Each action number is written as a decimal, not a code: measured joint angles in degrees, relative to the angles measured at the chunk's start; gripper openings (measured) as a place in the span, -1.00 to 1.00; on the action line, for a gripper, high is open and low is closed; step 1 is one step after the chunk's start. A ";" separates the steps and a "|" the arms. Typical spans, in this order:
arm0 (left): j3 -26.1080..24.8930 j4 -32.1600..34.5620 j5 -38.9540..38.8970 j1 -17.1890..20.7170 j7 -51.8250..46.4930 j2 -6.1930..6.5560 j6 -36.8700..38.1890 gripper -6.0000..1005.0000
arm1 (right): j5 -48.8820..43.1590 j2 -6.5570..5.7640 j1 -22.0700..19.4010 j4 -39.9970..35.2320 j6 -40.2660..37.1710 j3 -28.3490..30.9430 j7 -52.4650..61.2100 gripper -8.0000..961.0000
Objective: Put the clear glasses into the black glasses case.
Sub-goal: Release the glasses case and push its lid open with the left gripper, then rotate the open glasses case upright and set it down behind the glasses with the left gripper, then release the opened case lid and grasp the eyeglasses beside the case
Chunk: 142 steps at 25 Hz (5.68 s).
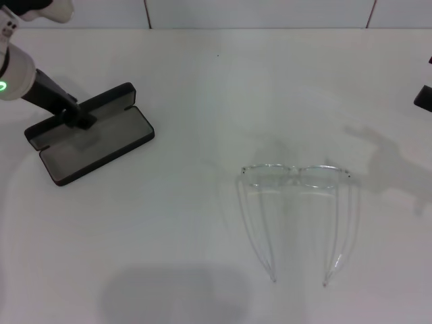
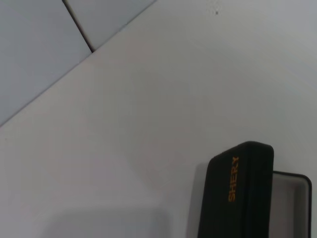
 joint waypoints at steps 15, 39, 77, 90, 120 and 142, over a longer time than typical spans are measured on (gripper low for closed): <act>4.25 2.29 -0.03 0.17 0.37 -0.25 3.54 -0.43 | 0.82 0.38 -0.90 0.48 -0.18 1.76 -0.33 0.81; 39.14 25.69 -10.66 6.29 0.63 -1.22 8.25 -0.56 | 2.79 0.16 -3.47 3.70 -2.26 7.51 -2.72 0.81; 53.58 21.47 -6.79 3.18 -4.05 -1.60 -6.27 -0.41 | 2.97 0.48 -6.02 3.70 -2.36 8.13 -3.33 0.81; 52.91 23.73 -7.57 3.57 -4.76 -1.56 -4.42 -0.36 | 2.96 0.42 -6.33 3.69 -2.55 8.22 -3.35 0.81; 6.42 0.08 -78.31 21.78 33.43 -0.81 16.17 -0.55 | -47.29 -2.15 21.11 -40.58 -5.61 -20.88 45.80 0.81; 3.78 -13.94 -82.08 22.34 46.51 -0.75 20.82 -0.71 | -62.04 3.80 30.12 -23.83 7.36 -31.72 47.82 0.80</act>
